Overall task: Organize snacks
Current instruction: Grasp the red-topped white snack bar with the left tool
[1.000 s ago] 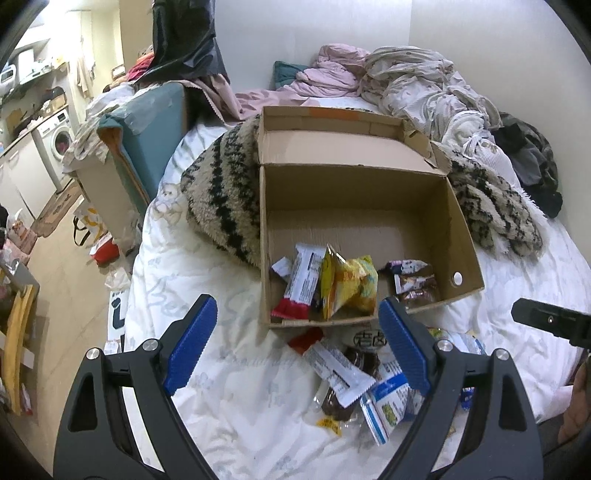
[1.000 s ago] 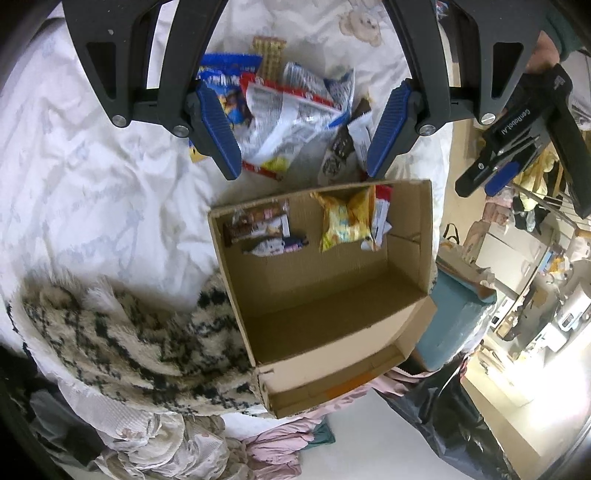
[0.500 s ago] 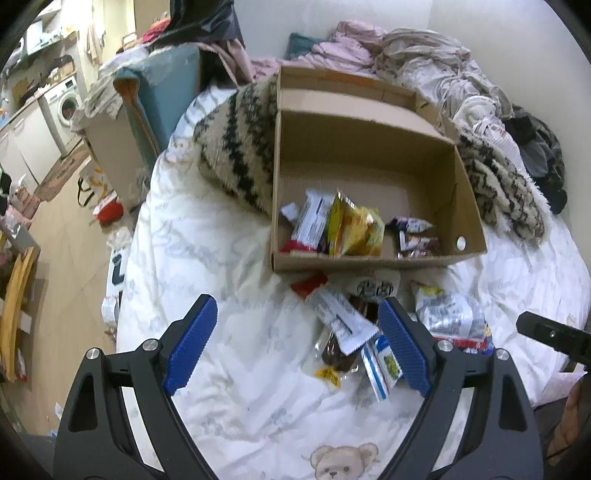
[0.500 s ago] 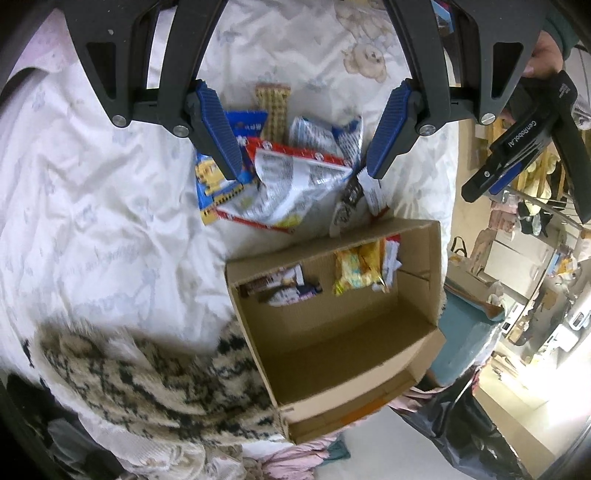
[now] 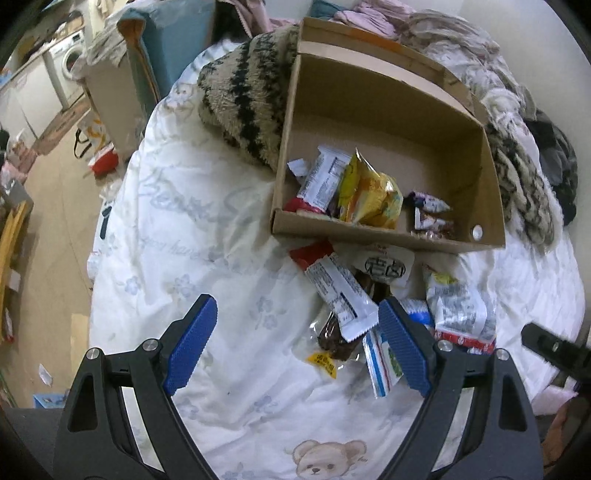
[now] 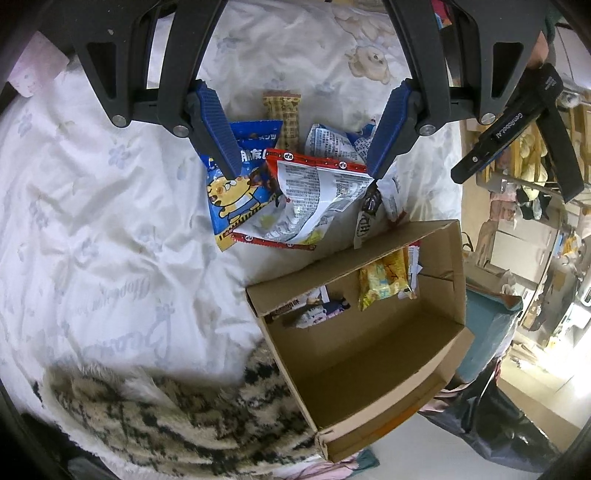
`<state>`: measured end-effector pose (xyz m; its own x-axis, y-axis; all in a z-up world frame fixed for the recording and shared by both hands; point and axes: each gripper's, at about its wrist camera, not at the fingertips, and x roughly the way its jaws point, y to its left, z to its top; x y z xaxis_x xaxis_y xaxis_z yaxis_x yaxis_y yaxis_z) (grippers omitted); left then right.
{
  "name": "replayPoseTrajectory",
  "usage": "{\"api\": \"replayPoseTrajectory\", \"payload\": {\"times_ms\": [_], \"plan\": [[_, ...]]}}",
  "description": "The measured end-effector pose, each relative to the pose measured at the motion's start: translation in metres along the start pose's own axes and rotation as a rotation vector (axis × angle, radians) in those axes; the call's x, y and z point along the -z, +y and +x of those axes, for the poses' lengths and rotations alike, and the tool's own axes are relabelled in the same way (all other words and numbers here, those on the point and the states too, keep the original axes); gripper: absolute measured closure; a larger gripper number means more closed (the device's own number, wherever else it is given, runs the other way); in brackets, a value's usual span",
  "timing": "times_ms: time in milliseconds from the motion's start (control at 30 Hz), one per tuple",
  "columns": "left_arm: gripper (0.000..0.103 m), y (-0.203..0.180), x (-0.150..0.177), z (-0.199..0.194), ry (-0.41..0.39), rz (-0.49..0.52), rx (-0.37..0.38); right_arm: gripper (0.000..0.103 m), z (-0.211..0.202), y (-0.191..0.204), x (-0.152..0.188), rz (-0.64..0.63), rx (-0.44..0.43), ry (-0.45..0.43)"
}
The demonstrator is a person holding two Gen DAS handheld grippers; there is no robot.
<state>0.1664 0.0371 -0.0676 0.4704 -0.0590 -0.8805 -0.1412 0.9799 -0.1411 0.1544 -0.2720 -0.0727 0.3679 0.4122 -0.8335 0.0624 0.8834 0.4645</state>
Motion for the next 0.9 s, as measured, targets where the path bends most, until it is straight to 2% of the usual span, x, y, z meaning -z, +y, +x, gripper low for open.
{"api": "replayPoseTrajectory", "payload": {"times_ms": [167,333,433,467,567,667,733,800,867,900], "plan": [[0.016,0.008,-0.005,0.009,0.019,-0.039,-0.016,0.030,0.002,0.000,-0.002,0.004,0.016,-0.002],[0.016,0.011,-0.005,0.024,0.065,-0.062,-0.001,0.030,0.004,-0.012,-0.007,0.073,0.016,0.000],[0.016,0.005,-0.001,0.042,0.132,-0.042,0.037,0.030,0.006,-0.016,-0.010,0.096,0.016,0.009],[0.016,0.002,0.000,0.051,0.167,-0.048,0.054,0.030,0.007,-0.017,-0.010,0.100,0.017,0.013],[0.016,-0.003,-0.005,0.069,0.208,-0.085,0.084,0.030,0.008,-0.018,-0.009,0.112,0.008,0.021],[0.016,-0.011,-0.015,0.083,0.233,-0.123,0.108,0.030,0.008,-0.017,-0.009,0.104,0.010,0.022],[0.018,-0.018,-0.021,0.092,0.227,-0.121,0.099,0.030,0.009,-0.017,-0.010,0.102,0.012,0.025],[0.028,-0.022,-0.024,0.104,0.238,-0.100,0.065,0.030,0.010,-0.018,-0.010,0.106,0.014,0.031],[0.053,-0.023,-0.024,0.111,0.252,-0.094,0.056,0.030,0.011,-0.020,-0.009,0.110,0.016,0.038],[0.062,-0.023,-0.023,0.114,0.257,-0.087,0.058,0.030,0.011,-0.020,-0.009,0.111,0.018,0.038]]}}
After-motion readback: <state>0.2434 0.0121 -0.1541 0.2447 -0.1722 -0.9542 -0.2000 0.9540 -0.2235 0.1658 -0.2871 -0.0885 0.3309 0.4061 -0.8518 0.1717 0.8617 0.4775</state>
